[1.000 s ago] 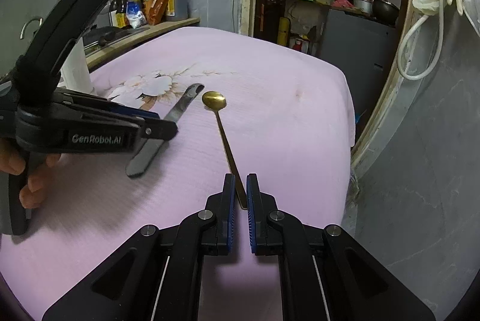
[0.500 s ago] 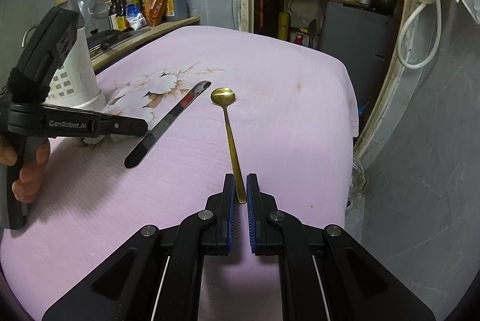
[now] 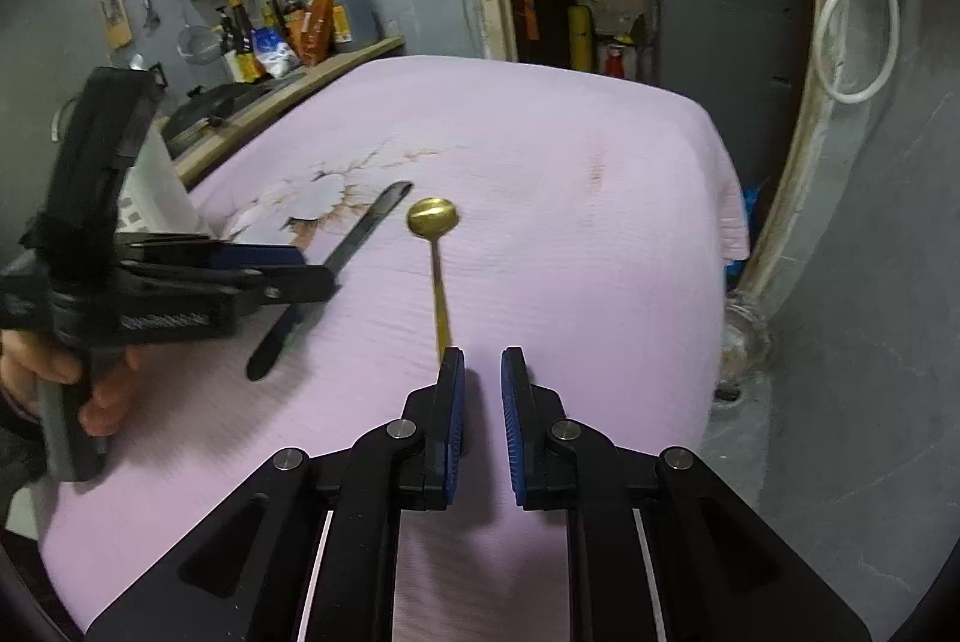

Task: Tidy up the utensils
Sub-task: 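Close the left tool on the metal knife while the right tool grasps the gold spoon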

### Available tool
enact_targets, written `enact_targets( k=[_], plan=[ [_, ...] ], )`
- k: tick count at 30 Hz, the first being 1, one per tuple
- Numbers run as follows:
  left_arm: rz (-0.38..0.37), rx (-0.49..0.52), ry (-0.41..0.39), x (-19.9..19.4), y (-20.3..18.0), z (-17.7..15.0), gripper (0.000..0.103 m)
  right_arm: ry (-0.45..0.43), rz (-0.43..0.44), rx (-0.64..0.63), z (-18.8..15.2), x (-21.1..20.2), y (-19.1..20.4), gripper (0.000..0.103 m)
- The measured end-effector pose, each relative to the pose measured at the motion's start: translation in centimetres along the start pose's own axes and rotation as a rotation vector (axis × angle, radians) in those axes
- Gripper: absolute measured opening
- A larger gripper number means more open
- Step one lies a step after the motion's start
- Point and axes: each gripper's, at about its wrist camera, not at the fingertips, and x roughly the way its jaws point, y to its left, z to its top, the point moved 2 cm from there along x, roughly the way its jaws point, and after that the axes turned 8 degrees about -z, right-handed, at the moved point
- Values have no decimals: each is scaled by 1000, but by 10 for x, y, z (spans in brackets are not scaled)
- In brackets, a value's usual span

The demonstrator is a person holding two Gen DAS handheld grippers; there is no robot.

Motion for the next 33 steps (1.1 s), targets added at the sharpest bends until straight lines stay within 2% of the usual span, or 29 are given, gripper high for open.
enact_targets(
  k=[1,4,5,6,8,15,19,22,26,28,33],
  plan=[
    [21,12,4,3,-4,1,36,0,9,-8,0,0,2,12],
    [58,27,9,10,-7,3,27,10,28,-38,-2,1,9,24],
    [63,27,10,11,-7,3,22,13,16,-56,-3,2,13,24],
    [70,28,11,12,-8,4,17,14,3,-70,-4,1,15,24],
    [74,30,13,12,-7,3,16,16,-16,-82,-5,0,18,10],
    [41,-10,10,-8,9,-16,14,22,-14,-57,-14,-7,18,7],
    [35,-25,5,-25,12,-32,14,28,2,-46,-10,-8,14,11],
    [32,-24,-5,-39,12,-44,14,28,2,-26,-2,-4,10,29],
    [25,-12,-13,-50,13,-50,14,46,11,-39,17,10,12,30],
    [56,15,-13,-50,12,-47,14,71,8,-69,30,23,16,31],
    [123,75,-3,-43,13,-43,30,112,7,-116,54,50,21,36]
  ],
)
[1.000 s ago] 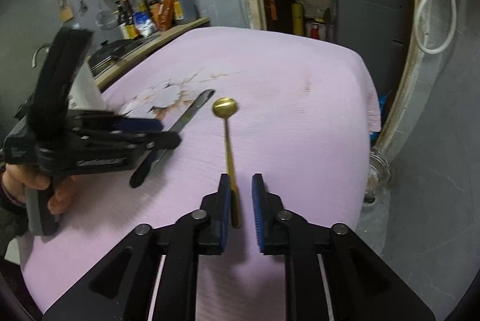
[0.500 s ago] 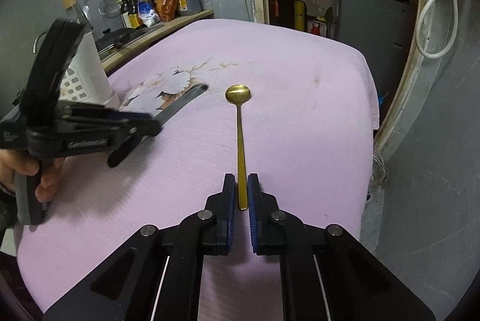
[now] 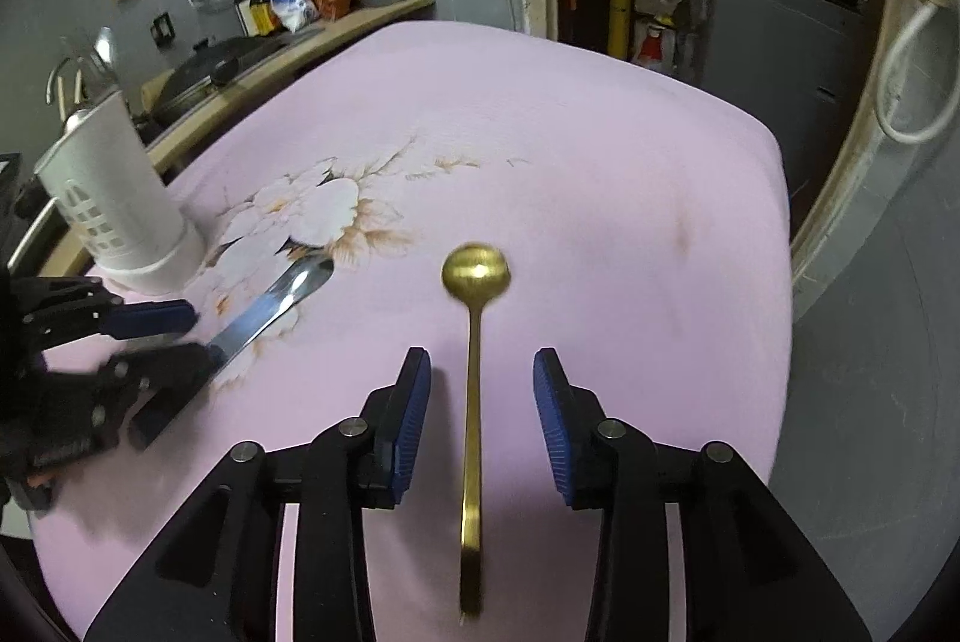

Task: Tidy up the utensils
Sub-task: 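Close the left tool on the metal knife while the right tool grasps the gold spoon, then lift the knife and gold spoon and carry them to the white holder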

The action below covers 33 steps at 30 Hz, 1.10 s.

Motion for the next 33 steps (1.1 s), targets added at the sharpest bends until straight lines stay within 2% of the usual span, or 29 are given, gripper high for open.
enact_targets(
  k=[7,11,15,17,24,29,33],
  plan=[
    [36,64,15,19,-6,6,32,24,41,-53,21,24,6,39],
    [61,113,25,26,-10,5,32,26,16,-87,24,34,14,39],
    [86,151,38,33,-14,5,34,23,17,-70,23,36,11,36],
    [90,161,44,36,-15,6,34,20,-3,-65,23,36,9,26],
    [92,180,82,46,-16,18,34,-5,14,-35,20,34,3,26],
    [76,173,114,52,-12,27,29,-9,44,-5,19,35,-2,26],
    [92,211,153,58,-14,34,29,-8,64,13,19,35,-6,26]
  ],
)
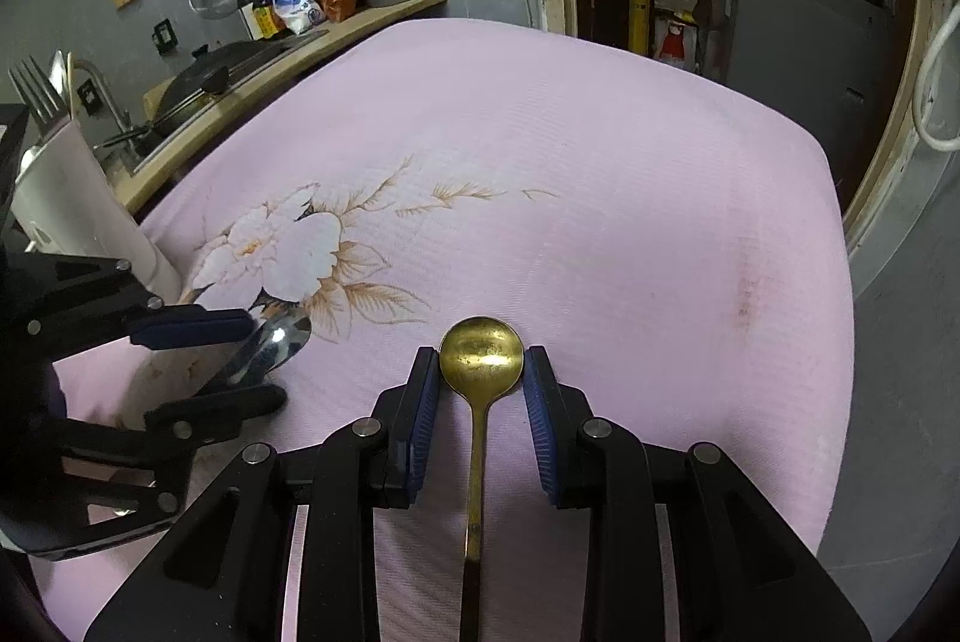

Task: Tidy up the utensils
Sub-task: 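Lift the knife and gold spoon and carry them to the white holder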

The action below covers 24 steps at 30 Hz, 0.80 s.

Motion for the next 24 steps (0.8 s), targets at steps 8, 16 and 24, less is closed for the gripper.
enact_targets(
  k=[8,16,24],
  plan=[
    [8,43,-31,3,-5,-7,16,2,-15,-14,-1,0,0,27],
    [-74,-85,-167,-19,8,-25,15,-33,-55,-34,-2,-7,10,26],
    [-41,-87,-447,-79,4,-48,15,-225,-80,-48,-14,-54,25,26]
  ],
)
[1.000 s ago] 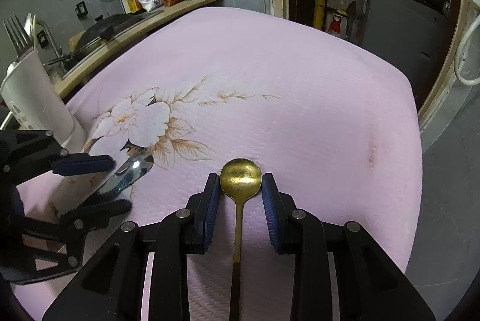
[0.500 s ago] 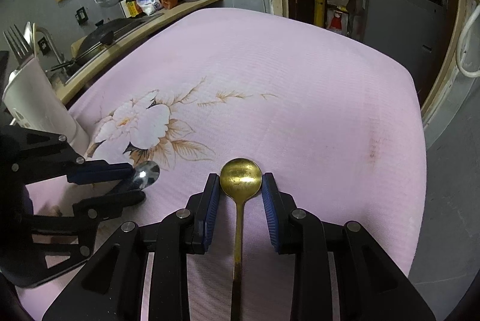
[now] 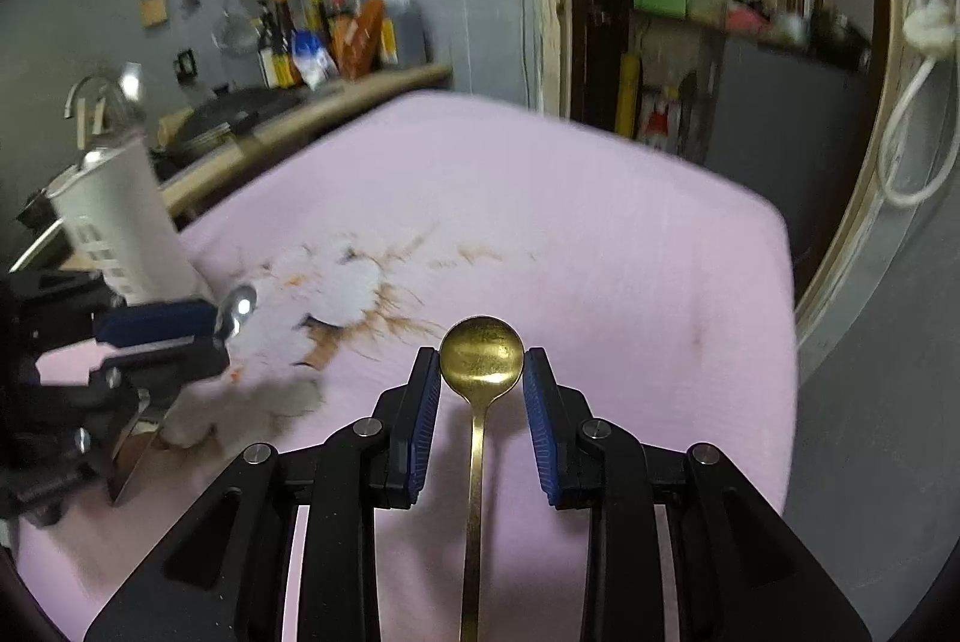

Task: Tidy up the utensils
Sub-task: 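Lift the knife and gold spoon and carry them to the white holder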

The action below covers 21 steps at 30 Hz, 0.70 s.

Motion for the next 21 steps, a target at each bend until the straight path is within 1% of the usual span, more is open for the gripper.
enact_targets(
  k=[4,7,10,13,17,21],
  plan=[
    [22,5,-104,-18,-6,4,15,-112,-38,-33,-2,-27,14,26],
    [30,-9,-185,-33,-3,4,15,-202,-54,-43,-3,-47,25,26],
    [39,-20,-246,-43,1,0,15,-268,-50,-37,-4,-61,31,26],
    [55,-21,-304,-54,0,-2,15,-319,-48,-35,-6,-70,40,26],
    [75,-10,-364,-68,-6,-4,15,-364,-55,-43,-7,-75,50,26],
    [90,-4,-395,-78,-9,-7,15,-388,-52,-39,-12,-81,54,26]
  ],
)
